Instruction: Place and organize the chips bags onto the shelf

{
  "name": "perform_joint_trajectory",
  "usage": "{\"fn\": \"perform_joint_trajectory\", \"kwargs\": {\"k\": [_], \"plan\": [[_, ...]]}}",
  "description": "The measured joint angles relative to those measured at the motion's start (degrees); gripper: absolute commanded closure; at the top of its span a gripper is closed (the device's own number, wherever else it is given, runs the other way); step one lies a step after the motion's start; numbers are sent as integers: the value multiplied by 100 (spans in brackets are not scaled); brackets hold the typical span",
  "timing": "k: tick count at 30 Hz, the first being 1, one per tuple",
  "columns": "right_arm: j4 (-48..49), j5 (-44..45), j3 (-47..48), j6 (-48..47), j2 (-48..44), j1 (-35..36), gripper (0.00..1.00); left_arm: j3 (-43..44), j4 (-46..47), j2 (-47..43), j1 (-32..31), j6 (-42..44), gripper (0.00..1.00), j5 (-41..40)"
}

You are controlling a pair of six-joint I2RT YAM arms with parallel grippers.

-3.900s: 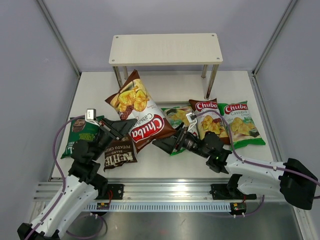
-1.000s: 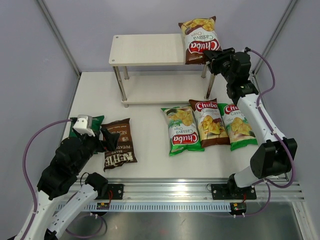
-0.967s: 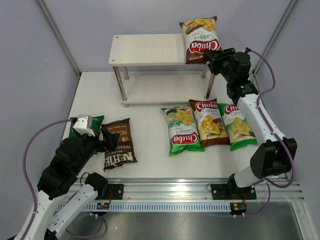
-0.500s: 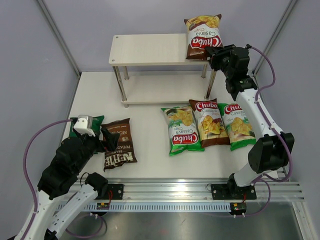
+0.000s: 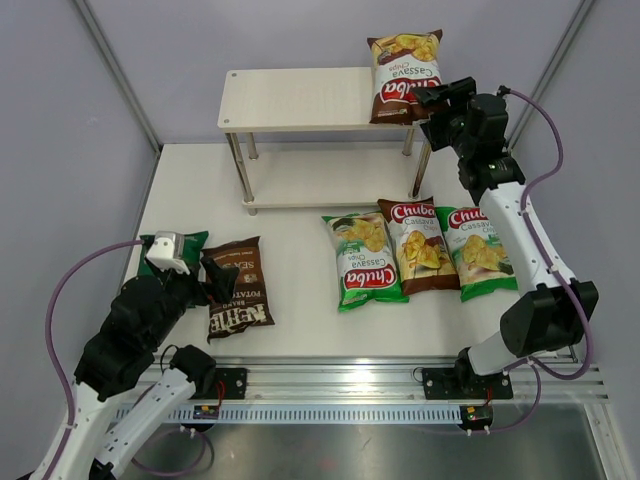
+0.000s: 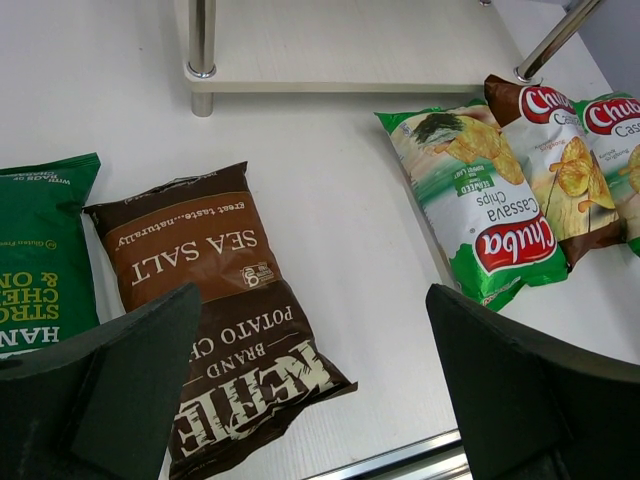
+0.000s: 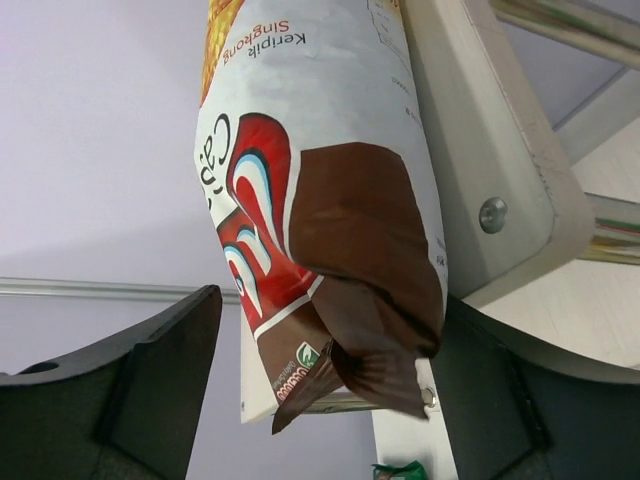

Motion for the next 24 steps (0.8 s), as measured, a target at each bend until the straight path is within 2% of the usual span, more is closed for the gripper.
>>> {"fn": "perform_joint_trajectory", "kwargs": {"k": [4, 14, 20, 24], "plan": [[-345, 125, 44, -223, -153, 0, 1, -17, -2, -4, 0, 0, 1, -2], [-1329, 361, -111, -850, -612, -59, 1, -17, -7, 142, 0, -4, 1, -52], [-1300, 437, -962, -1641, -1917, -107, 0, 2, 15, 802, 0, -179, 1, 90], [-1360, 428, -1484, -2218, -2883, -111, 1, -101, 553, 1390, 0, -575, 1, 752]]}}
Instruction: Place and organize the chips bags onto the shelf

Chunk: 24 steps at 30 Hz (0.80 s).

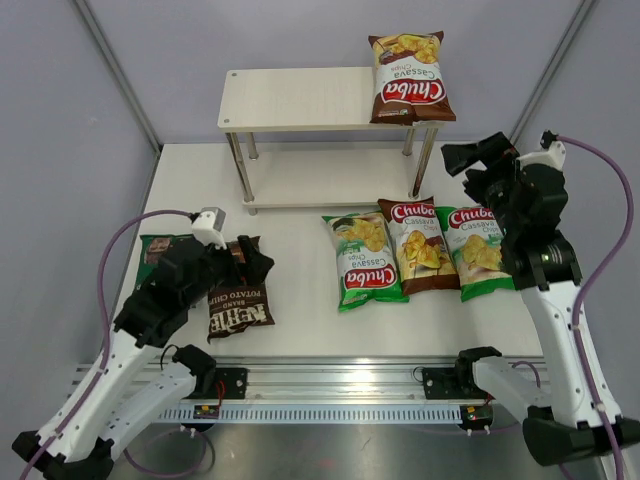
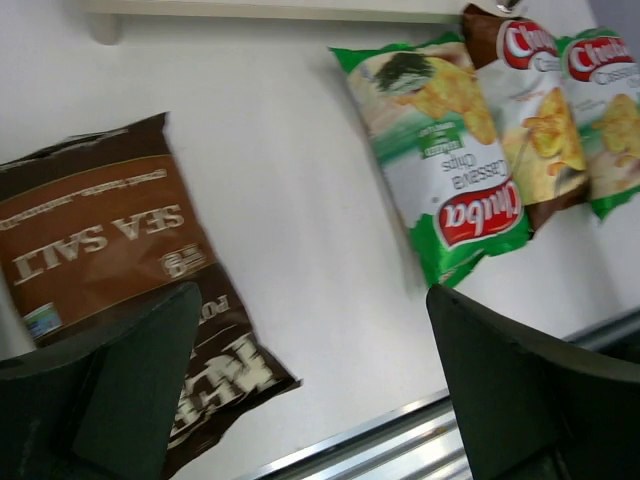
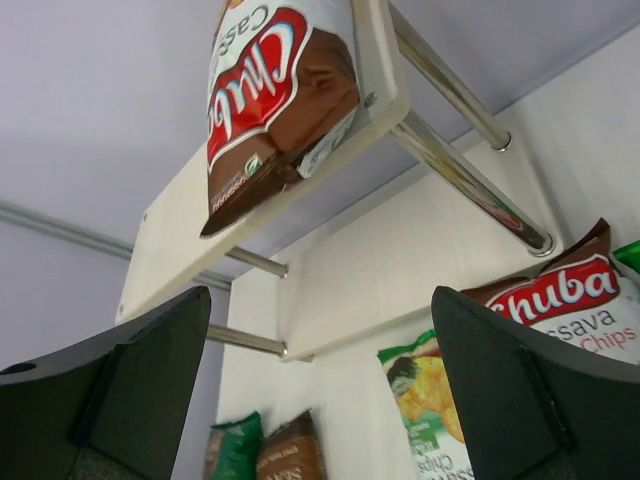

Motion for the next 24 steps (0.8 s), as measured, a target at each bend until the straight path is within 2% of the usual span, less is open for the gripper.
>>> {"fn": "perform_joint_trajectory", "kwargs": {"k": [5, 11, 16, 20, 24], "plan": [[-389, -437, -678, -763, -1137, 0, 1, -258, 1351, 1121, -85, -765, 1, 1154], [-1110, -953, -1480, -1141, -2271, 0, 1, 280, 2492, 3335, -1032, -1440, 1, 1484], [-1410, -1314, -2347, -938, -3386, 0, 1, 1585, 3062, 5047, -1672, -1716, 1, 1528], [-1593, -1327, -2380, -804, -3786, 0, 0, 2822, 3377, 6430, -1930, -1899, 4, 1541], [-1786, -1338, -2317, -780, -3969, 0, 1, 3698, 3281, 7342, -2065, -2013, 8, 1556]]}}
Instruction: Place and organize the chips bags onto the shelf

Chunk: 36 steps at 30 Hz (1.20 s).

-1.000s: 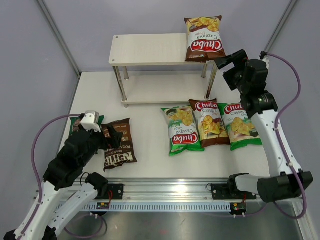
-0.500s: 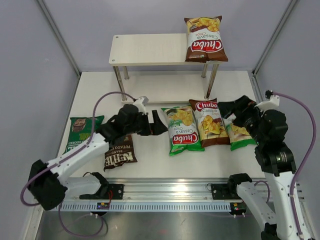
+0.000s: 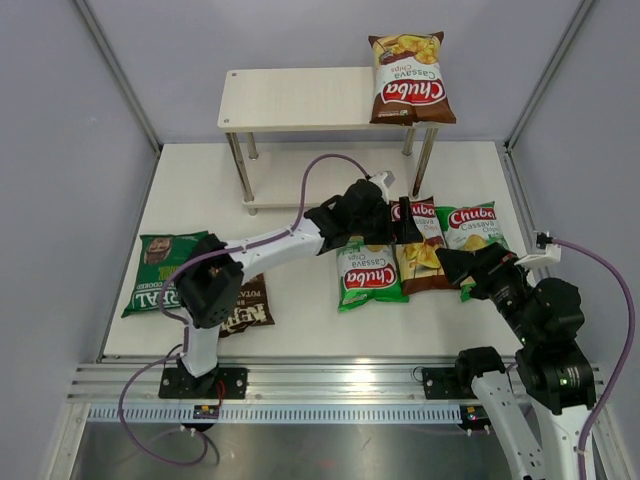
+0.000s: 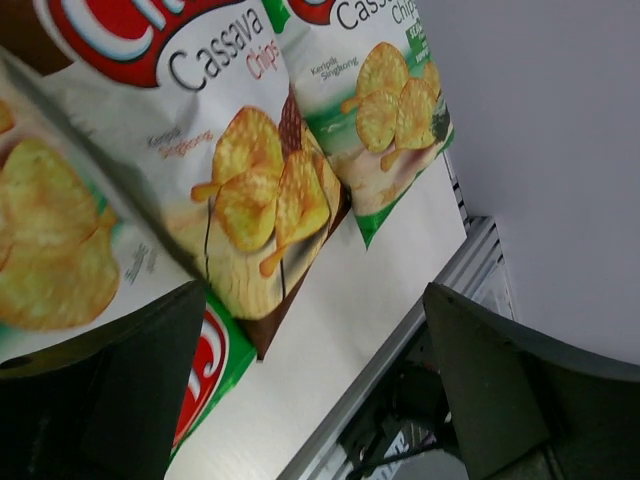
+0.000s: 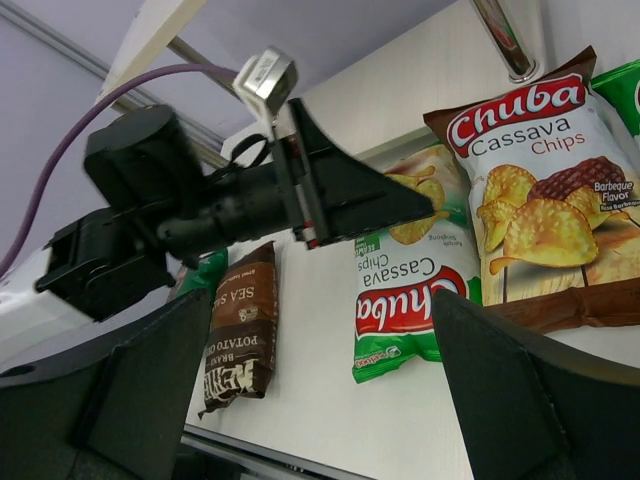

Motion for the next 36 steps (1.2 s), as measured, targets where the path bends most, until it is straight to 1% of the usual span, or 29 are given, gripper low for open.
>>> {"fn": "perform_joint_trajectory", "kwargs": {"k": [2, 5, 7, 12, 16, 22, 26, 28, 30, 31, 36], "plan": [[-90, -26, 66, 7, -39, 0, 1, 435, -90, 437, -46, -72, 8, 0], [-153, -61, 133, 28, -94, 0, 1, 761, -221, 844, -59, -170, 6, -7], [-160, -111, 149, 48, -133, 0, 1, 874, -369, 1019, -59, -221, 1, -20], [-173, -195, 151, 118, -160, 0, 0, 911, -564, 1331, -61, -328, 1, -59], [-133, -343, 131, 197, -160, 0, 1, 916, -494, 1580, -76, -437, 1, -26], [42, -621, -57, 374, -157, 0, 0, 831, 142, 1727, -116, -708, 2, 94], [142, -756, -184, 481, -157, 0, 0, 398, 920, 1727, -138, -916, 6, 107], [166, -793, -229, 527, -157, 0, 1, 260, 1169, 1727, -144, -999, 5, 83], [179, -828, -251, 573, -157, 0, 0, 98, 1449, 1727, -151, -1088, 2, 44], [179, -846, -254, 588, -160, 0, 0, 37, 1554, 1727, -157, -1134, 1, 13], [212, -931, -254, 662, -160, 0, 0, -138, 1862, 1749, -203, -1298, 4, -146]]}}
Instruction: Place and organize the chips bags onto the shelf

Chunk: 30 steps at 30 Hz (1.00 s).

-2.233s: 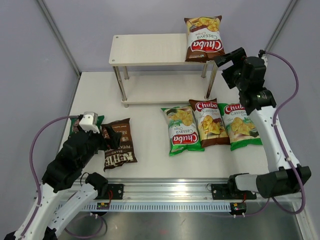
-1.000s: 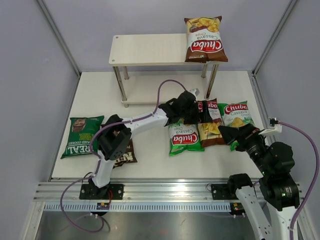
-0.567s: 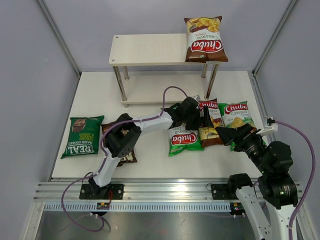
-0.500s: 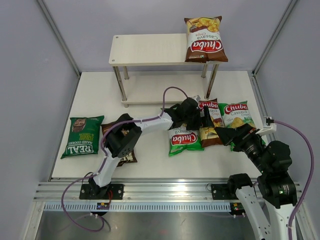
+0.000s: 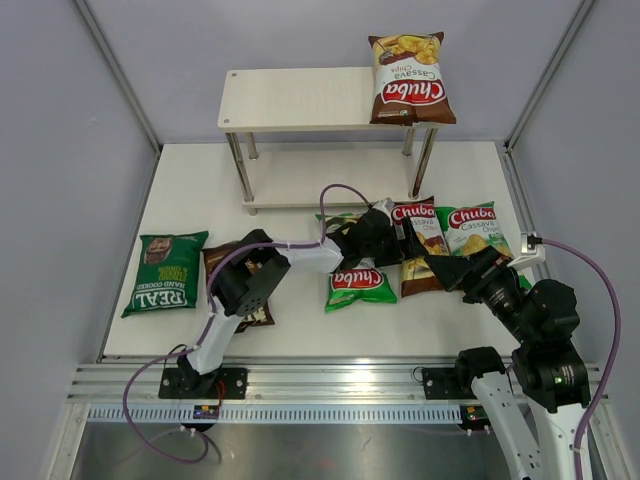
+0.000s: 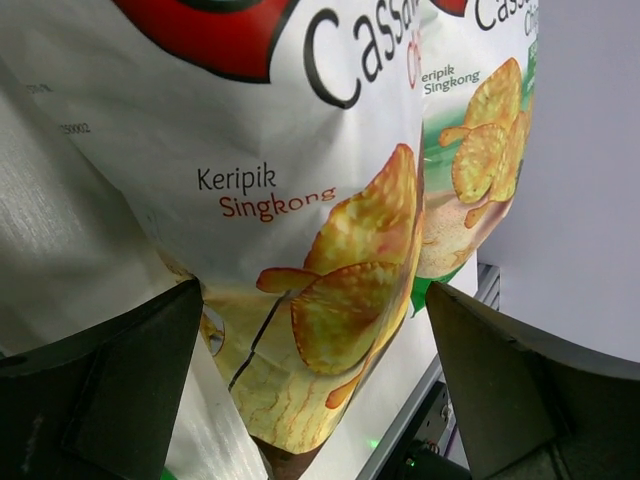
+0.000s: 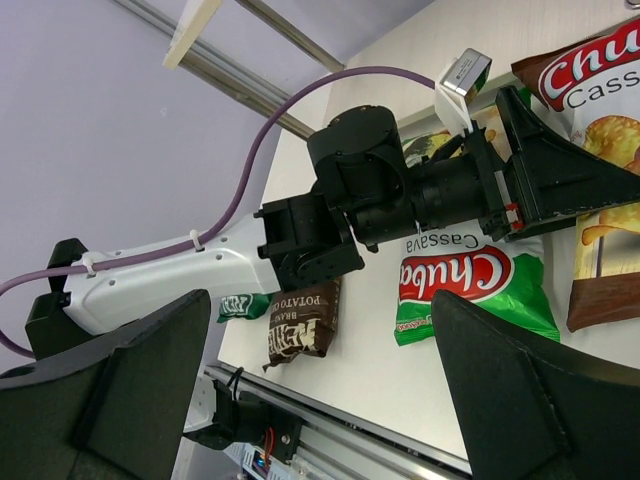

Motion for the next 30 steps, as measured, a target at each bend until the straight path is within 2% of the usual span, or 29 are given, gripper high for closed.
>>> {"fn": "perform_joint_trajectory", "kwargs": {"k": [4, 7, 9, 11, 14, 15, 17, 18, 24, 30], "plan": [[17, -37, 0, 22, 0, 0, 0, -48, -42, 2, -76, -42, 26, -317], [35, -42, 0, 24, -7, 0, 0, -190, -31, 2, -136, -105, 39, -531], [50, -42, 0, 28, -13, 0, 1, -262, 46, 2, -153, -149, 56, -601], [50, -44, 0, 39, -26, 0, 0, -358, 299, -37, -164, -179, 67, -605], [50, -42, 0, 42, -50, 0, 1, -669, 686, -269, -214, -146, 71, -640], [50, -37, -4, 39, -57, 0, 1, -807, 778, -374, -238, -98, 77, -686], [50, -35, -20, 39, -72, 0, 1, -1093, 887, -588, -293, 79, 83, -787], [50, -31, -28, 37, -74, 0, 1, -1241, 905, -723, -321, 195, 90, -839], [42, 44, -94, -33, -74, 0, 1, -2127, 1049, -1582, -442, 975, 91, -1023], [-90, 125, 13, -354, -37, 0, 1, -2791, 1156, -2688, -533, 2267, 92, -796]]}}
